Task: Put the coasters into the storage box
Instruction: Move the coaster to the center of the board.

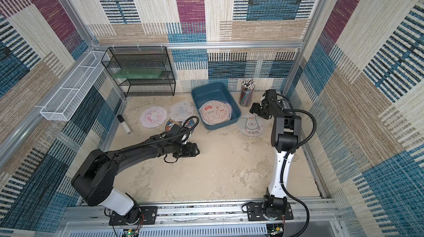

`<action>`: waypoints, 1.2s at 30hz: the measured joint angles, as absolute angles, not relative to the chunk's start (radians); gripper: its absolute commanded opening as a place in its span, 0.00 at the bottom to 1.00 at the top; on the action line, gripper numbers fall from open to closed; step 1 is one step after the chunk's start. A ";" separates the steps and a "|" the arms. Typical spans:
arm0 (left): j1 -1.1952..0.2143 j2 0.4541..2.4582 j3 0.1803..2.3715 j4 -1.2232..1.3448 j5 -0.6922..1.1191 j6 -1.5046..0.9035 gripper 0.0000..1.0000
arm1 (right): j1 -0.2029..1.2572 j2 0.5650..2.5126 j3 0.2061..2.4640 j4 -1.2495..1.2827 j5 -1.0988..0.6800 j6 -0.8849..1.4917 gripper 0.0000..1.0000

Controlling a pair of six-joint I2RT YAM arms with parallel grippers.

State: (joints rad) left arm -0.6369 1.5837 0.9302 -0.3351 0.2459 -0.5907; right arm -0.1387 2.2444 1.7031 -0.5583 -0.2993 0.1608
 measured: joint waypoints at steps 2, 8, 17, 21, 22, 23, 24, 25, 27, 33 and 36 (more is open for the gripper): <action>-0.637 1.584 0.930 -0.335 0.246 -0.590 0.82 | -0.135 2.213 1.655 -0.564 -0.313 0.127 0.79; -0.635 1.584 0.931 -0.335 0.247 -0.580 0.82 | -0.126 2.089 1.478 -0.595 -0.333 0.073 0.79; -0.633 1.584 0.926 -0.333 0.262 -0.579 0.82 | -0.054 1.908 1.250 -0.706 -0.366 0.067 0.79; -0.633 1.580 0.921 -0.331 0.265 -0.580 0.82 | -0.005 1.860 1.211 -0.752 -0.373 0.083 0.79; -0.633 1.578 0.920 -0.332 0.265 -0.580 0.82 | 0.006 1.847 1.208 -0.802 -0.373 0.094 0.79; -0.633 1.577 0.920 -0.331 0.267 -0.579 0.82 | 0.009 1.840 1.211 -0.844 -0.382 0.105 0.80; -0.633 1.577 0.921 -0.331 0.267 -0.579 0.82 | 0.002 1.836 1.221 -0.864 -0.383 0.105 0.80; -0.633 1.577 0.925 -0.332 0.268 -0.579 0.82 | -0.015 1.831 1.250 -0.884 -0.366 0.114 0.80; -0.635 1.581 0.937 -0.332 0.268 -0.579 0.82 | -0.049 1.828 1.314 -0.891 -0.358 0.123 0.80; -0.647 1.626 1.001 -0.329 0.276 -0.580 0.82 | -0.093 1.910 1.429 -0.886 -0.349 0.119 0.76; -0.656 1.654 1.037 -0.325 0.289 -0.580 0.82 | -0.099 1.935 1.414 -0.871 -0.364 0.110 0.73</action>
